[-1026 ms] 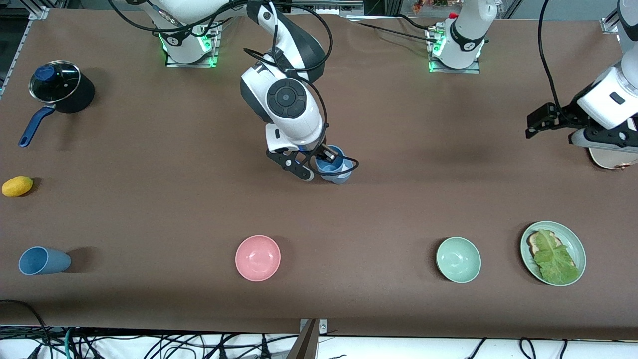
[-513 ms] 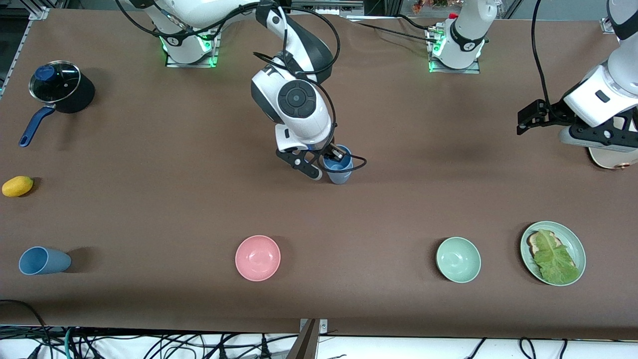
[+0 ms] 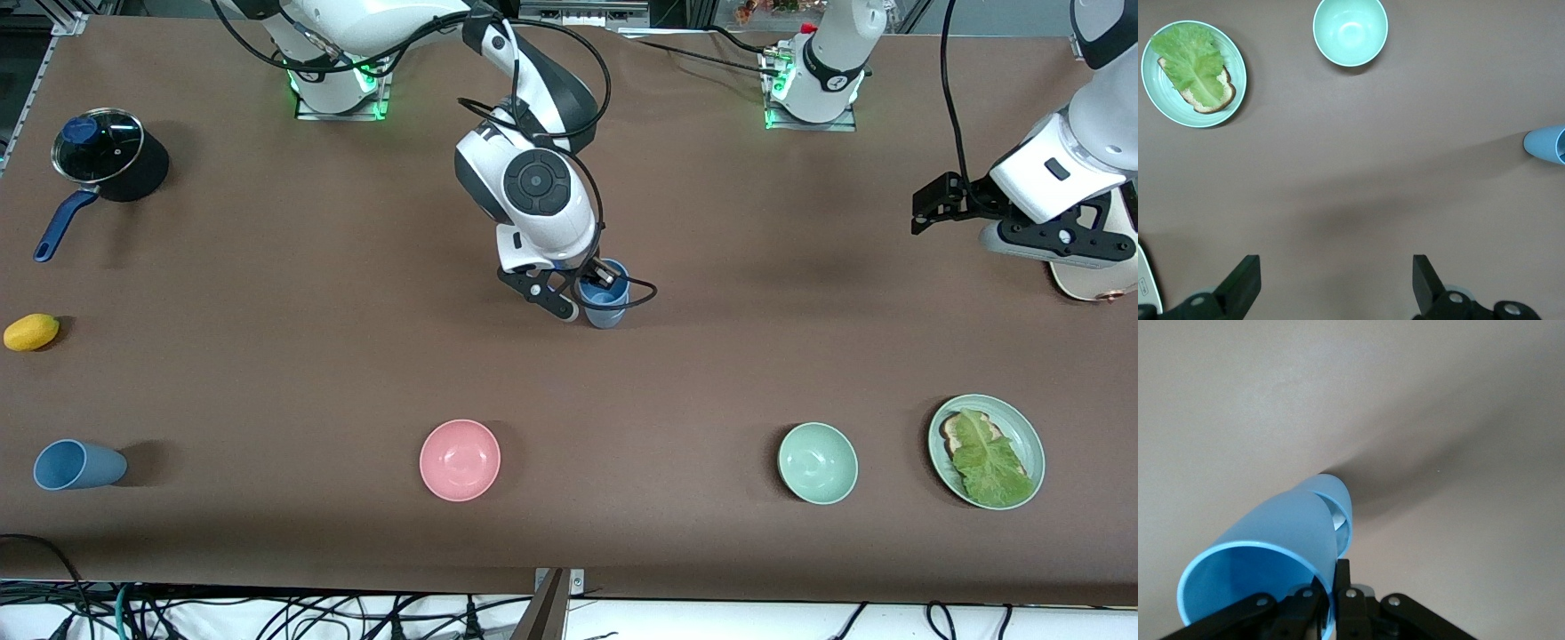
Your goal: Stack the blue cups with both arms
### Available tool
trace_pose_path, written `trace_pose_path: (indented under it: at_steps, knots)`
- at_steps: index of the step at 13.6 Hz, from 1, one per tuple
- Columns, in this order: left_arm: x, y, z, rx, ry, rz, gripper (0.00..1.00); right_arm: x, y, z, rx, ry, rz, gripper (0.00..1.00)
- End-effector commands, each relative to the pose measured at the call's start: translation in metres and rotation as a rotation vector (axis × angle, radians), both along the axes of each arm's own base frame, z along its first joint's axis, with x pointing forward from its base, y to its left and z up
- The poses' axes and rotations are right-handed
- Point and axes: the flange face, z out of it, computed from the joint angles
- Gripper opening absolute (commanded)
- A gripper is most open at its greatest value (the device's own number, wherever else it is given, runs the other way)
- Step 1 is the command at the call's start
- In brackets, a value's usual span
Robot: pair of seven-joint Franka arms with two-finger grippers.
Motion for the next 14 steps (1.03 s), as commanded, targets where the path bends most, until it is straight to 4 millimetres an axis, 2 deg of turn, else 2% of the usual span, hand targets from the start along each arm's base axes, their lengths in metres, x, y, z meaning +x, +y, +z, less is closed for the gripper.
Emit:
trace_pose_path:
  at_steps: [1,9,10,11,12,13,14]
  knots:
    - [-0.004,0.0,0.011,-0.005,-0.003,-0.01,1.0,-0.005,0.013,-0.001,0.011,0.005,-0.007,0.0]
    - [-0.002,0.0,0.01,-0.003,-0.006,-0.01,1.0,-0.008,0.014,-0.009,-0.001,0.015,-0.007,0.0]
    - [-0.001,0.003,0.009,-0.003,-0.005,-0.003,1.0,-0.008,0.014,-0.011,-0.005,0.018,-0.006,0.09]
    - [0.0,0.009,0.008,-0.003,-0.005,0.007,1.0,-0.007,0.013,-0.011,-0.006,0.019,-0.009,0.46]
    - [0.0,0.013,0.007,0.005,-0.004,0.005,1.0,-0.006,0.012,-0.012,-0.007,0.02,-0.01,0.67]
    - [0.0,0.014,0.008,0.01,-0.005,0.006,1.0,-0.005,0.01,-0.012,-0.009,0.018,-0.011,0.8]
    - [0.0,0.012,0.007,0.01,-0.004,0.005,1.0,-0.004,0.01,-0.011,-0.007,0.016,-0.013,1.0]
